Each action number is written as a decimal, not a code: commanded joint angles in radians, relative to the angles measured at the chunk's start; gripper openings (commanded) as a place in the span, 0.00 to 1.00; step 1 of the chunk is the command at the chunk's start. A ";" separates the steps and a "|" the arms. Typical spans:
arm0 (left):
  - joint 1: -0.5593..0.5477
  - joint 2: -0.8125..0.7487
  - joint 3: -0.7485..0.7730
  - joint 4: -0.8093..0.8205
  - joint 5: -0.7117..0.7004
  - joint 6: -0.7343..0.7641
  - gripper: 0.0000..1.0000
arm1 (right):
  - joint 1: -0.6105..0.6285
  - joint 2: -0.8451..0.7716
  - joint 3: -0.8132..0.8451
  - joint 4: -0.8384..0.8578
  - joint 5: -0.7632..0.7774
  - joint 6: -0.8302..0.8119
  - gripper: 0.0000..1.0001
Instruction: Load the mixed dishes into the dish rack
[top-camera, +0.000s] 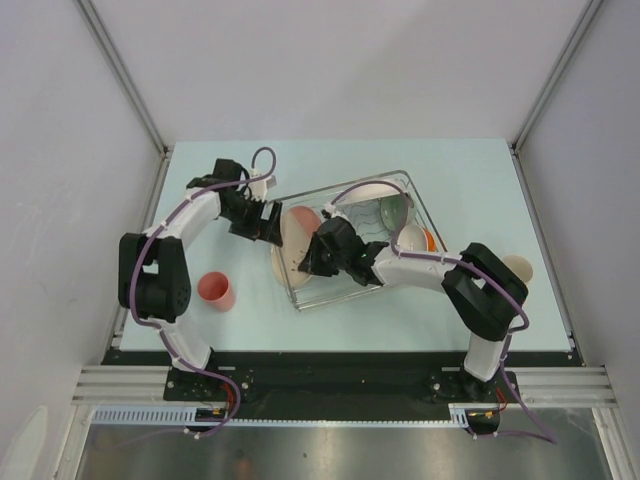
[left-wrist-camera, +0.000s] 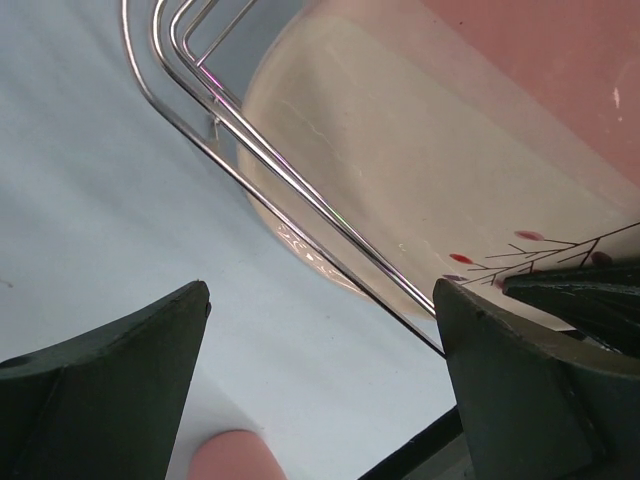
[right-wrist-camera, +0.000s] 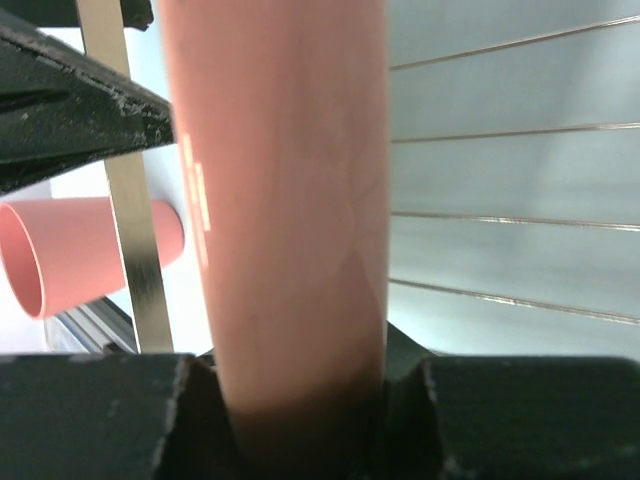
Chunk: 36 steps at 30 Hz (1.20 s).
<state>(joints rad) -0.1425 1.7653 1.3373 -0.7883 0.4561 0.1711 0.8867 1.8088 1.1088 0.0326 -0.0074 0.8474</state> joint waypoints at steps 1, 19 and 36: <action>0.006 0.019 -0.030 0.050 -0.076 0.015 1.00 | -0.064 -0.106 -0.026 -0.111 0.141 -0.195 0.00; 0.026 0.023 -0.122 0.078 -0.151 0.088 0.99 | -0.238 -0.282 -0.037 -0.168 0.126 -0.301 0.00; 0.069 0.051 -0.113 0.070 -0.198 0.136 1.00 | -0.276 -0.388 -0.037 -0.238 0.121 -0.418 0.00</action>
<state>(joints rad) -0.1200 1.7592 1.2587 -0.6479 0.5713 0.1471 0.6235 1.5253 1.0618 -0.1890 0.0521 0.4831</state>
